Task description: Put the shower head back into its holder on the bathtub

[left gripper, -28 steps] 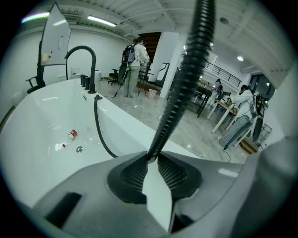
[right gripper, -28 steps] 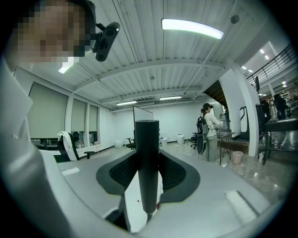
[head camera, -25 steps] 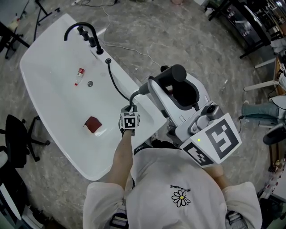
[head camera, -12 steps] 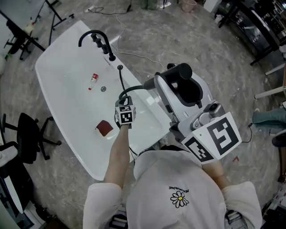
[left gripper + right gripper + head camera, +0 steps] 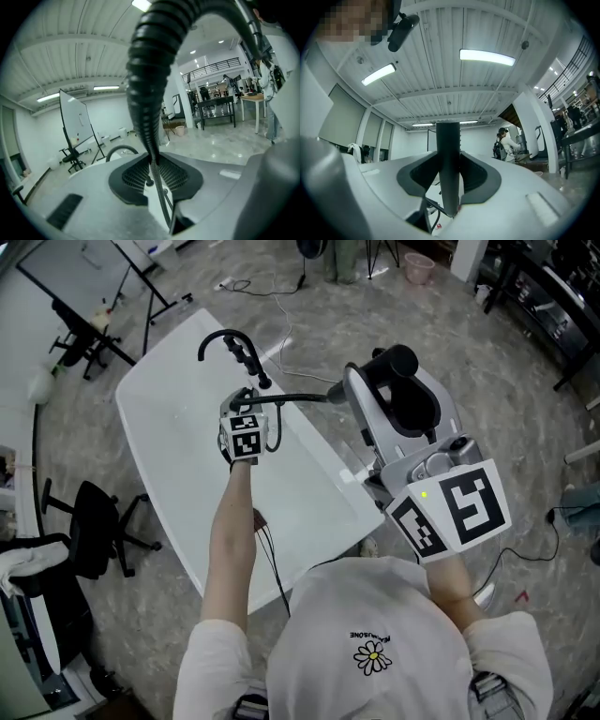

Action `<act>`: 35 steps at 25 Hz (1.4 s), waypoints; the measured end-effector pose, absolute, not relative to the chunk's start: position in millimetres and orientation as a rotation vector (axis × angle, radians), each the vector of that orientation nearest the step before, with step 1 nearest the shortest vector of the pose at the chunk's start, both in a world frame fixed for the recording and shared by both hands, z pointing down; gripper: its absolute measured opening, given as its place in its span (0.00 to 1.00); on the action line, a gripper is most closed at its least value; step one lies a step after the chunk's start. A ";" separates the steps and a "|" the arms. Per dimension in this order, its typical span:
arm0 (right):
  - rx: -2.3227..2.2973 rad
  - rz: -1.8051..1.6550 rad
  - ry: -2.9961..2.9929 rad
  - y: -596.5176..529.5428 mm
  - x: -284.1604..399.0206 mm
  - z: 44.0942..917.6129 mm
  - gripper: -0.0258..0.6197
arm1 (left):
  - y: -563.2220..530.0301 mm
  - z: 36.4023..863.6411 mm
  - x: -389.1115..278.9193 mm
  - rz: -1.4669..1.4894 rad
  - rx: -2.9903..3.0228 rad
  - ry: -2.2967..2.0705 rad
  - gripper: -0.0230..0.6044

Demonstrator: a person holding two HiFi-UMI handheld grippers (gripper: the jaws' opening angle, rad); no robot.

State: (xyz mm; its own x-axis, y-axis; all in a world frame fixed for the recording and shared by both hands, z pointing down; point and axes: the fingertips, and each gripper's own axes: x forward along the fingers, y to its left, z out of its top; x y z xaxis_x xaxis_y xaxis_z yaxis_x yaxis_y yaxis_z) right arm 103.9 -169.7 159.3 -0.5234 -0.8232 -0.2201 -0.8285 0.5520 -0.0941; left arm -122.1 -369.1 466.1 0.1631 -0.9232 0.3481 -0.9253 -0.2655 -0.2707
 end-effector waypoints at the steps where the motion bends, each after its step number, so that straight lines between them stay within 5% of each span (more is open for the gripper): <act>1: -1.366 0.028 2.549 -168.4 105.2 159.0 0.26 | -373.6 447.0 -120.5 0.703 2.406 -1.932 0.13; 14: -1.295 0.036 2.549 -179.0 84.7 148.7 0.26 | -408.3 318.2 -96.7 0.547 2.643 -2.012 0.13; 25: -1.377 -0.023 2.621 -223.1 59.2 190.9 0.26 | -434.3 411.9 -106.1 0.595 2.537 -1.859 0.13; 35: -1.420 -0.074 2.675 -268.0 38.4 221.4 0.26 | -425.7 579.1 -135.3 0.776 2.202 -1.663 0.13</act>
State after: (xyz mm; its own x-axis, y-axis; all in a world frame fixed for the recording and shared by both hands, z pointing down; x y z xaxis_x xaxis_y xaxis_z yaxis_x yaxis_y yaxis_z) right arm 38.4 -268.0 221.4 -0.5558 -0.8278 -0.0758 -0.8224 0.5609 -0.0953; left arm -135.3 -425.7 579.1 0.1954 -0.8012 0.5656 -0.9482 -0.3015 -0.0996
